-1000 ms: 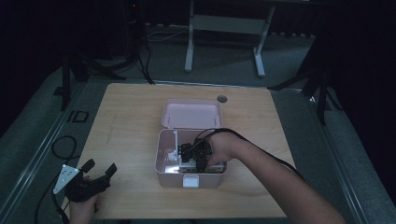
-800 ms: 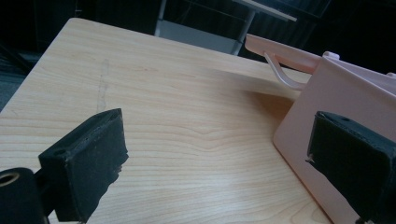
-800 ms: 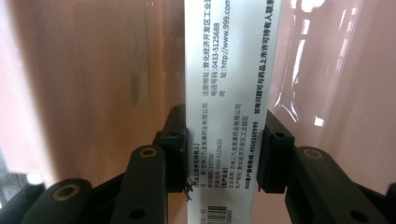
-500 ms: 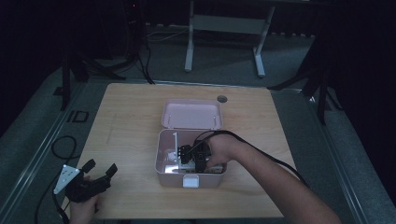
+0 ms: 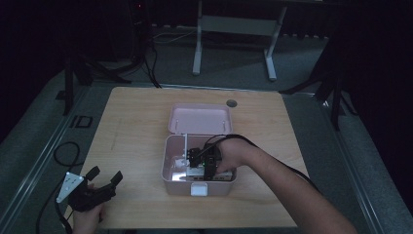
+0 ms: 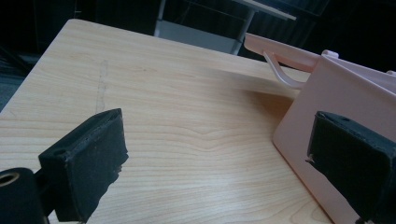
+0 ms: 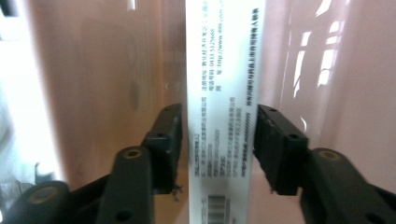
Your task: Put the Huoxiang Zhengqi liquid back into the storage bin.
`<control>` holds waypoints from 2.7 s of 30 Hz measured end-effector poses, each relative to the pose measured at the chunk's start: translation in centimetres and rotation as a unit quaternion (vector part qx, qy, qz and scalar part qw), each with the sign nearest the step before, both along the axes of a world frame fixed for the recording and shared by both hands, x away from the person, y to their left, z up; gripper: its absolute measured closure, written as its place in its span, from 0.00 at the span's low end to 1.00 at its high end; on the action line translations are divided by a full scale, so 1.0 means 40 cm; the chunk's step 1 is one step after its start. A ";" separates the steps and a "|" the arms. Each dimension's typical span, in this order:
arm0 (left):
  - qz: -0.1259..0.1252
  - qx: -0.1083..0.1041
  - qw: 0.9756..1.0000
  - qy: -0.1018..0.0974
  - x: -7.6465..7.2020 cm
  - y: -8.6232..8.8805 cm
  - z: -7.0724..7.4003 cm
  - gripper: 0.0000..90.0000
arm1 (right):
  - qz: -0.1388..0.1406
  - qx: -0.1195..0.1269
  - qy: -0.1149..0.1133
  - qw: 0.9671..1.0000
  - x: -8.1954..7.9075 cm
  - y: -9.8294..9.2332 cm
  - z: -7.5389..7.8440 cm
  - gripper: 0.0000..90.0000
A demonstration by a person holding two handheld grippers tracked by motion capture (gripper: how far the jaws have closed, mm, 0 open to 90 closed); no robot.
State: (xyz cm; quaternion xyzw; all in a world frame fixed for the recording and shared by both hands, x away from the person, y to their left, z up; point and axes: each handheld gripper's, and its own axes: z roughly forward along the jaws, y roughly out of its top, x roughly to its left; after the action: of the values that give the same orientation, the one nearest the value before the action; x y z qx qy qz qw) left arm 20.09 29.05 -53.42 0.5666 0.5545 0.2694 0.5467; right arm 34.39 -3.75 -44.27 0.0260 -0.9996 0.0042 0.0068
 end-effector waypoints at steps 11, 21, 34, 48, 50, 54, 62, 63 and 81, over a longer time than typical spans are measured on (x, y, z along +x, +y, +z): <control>-0.001 -0.001 1.000 0.003 0.002 -0.001 -0.002 0.05 | -0.019 0.023 -0.066 0.997 0.006 -0.020 0.056 0.14; -0.001 -0.002 1.000 0.004 0.003 -0.001 -0.003 0.05 | -0.030 0.086 -0.061 0.994 0.007 -0.051 0.128 0.13; 0.000 -0.004 1.000 0.006 0.005 -0.005 -0.005 0.05 | -0.059 0.122 -0.058 0.989 0.001 -0.122 0.163 0.13; -0.001 -0.003 1.000 0.007 0.007 -0.006 -0.005 0.05 | -0.091 0.149 -0.059 0.983 0.005 -0.197 0.178 0.13; -0.001 -0.003 1.000 0.007 0.007 -0.005 -0.005 0.05 | -0.098 0.154 -0.058 0.981 0.003 -0.209 0.178 0.13; -0.001 -0.003 1.000 0.007 0.008 -0.007 -0.005 0.05 | -0.104 0.164 -0.061 0.979 0.002 -0.226 0.178 0.13; 0.001 -0.005 1.000 0.009 0.008 -0.005 -0.007 0.05 | -0.124 0.189 -0.063 0.972 -0.006 -0.280 0.185 0.13; 0.001 -0.005 1.000 0.009 0.008 -0.005 -0.007 0.05 | -0.131 0.197 -0.064 0.970 -0.009 -0.295 0.190 0.13; -0.001 -0.001 1.000 0.010 0.007 -0.008 -0.006 0.05 | -0.216 0.242 -0.071 0.943 -0.011 -0.451 0.130 0.14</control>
State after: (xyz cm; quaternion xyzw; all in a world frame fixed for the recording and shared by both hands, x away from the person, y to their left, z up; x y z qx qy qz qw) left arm 20.35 28.72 -53.65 0.5689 0.5599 0.2628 0.5420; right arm 33.95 -21.80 -39.09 -0.1905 -0.9499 -0.2376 -0.0697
